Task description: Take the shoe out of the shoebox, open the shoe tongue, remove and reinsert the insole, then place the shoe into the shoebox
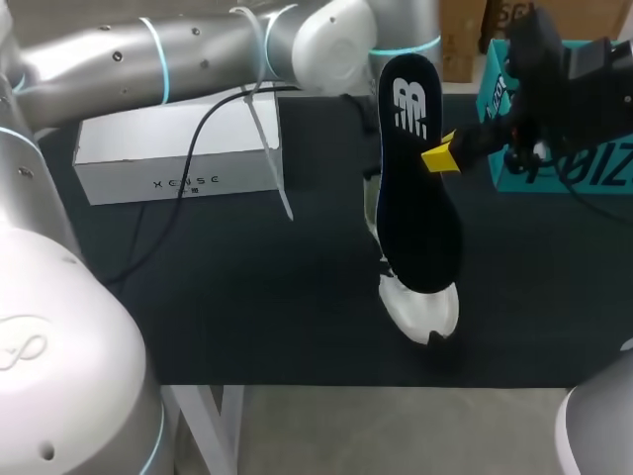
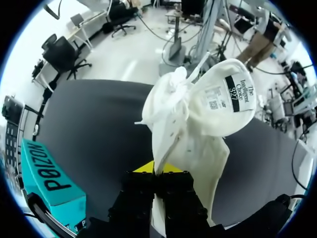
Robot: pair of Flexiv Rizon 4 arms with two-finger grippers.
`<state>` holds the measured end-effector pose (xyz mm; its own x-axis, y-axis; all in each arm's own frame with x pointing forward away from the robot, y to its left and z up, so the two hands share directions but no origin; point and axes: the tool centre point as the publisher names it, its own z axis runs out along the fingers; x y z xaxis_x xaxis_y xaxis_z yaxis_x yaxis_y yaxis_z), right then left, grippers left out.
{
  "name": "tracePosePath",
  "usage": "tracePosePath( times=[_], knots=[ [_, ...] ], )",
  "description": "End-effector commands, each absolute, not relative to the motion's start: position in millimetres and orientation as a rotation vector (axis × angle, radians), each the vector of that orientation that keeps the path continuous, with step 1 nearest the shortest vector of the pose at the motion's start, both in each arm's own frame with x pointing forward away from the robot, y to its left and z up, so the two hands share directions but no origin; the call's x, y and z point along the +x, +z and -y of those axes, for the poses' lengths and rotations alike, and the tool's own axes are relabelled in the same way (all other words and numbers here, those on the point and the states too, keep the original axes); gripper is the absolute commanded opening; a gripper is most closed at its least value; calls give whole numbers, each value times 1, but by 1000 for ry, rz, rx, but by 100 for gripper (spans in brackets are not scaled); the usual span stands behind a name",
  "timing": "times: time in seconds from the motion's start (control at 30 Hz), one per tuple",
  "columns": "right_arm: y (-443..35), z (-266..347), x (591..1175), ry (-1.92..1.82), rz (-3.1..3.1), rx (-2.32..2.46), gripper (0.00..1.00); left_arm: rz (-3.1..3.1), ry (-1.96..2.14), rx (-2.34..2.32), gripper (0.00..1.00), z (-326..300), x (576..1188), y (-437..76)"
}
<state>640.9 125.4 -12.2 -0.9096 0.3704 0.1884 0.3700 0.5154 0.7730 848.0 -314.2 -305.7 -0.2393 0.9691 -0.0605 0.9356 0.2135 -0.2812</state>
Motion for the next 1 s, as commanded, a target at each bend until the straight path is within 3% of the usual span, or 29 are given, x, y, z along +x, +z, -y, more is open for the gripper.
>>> tracePosePath(
  times=[0.03, 0.33, 1.0],
  knots=[
    [-12, -129, 645, 1389, -2741, 670, 0, 1933, 14, -2118, 0, 325, 848, -310],
    [-12, -129, 645, 1389, -2741, 670, 0, 1852, -163, -2173, 0, 329, 841, -332],
    [-12, -129, 645, 1389, -2741, 670, 0, 1943, -56, -2095, 0, 318, 850, -345]
  ],
)
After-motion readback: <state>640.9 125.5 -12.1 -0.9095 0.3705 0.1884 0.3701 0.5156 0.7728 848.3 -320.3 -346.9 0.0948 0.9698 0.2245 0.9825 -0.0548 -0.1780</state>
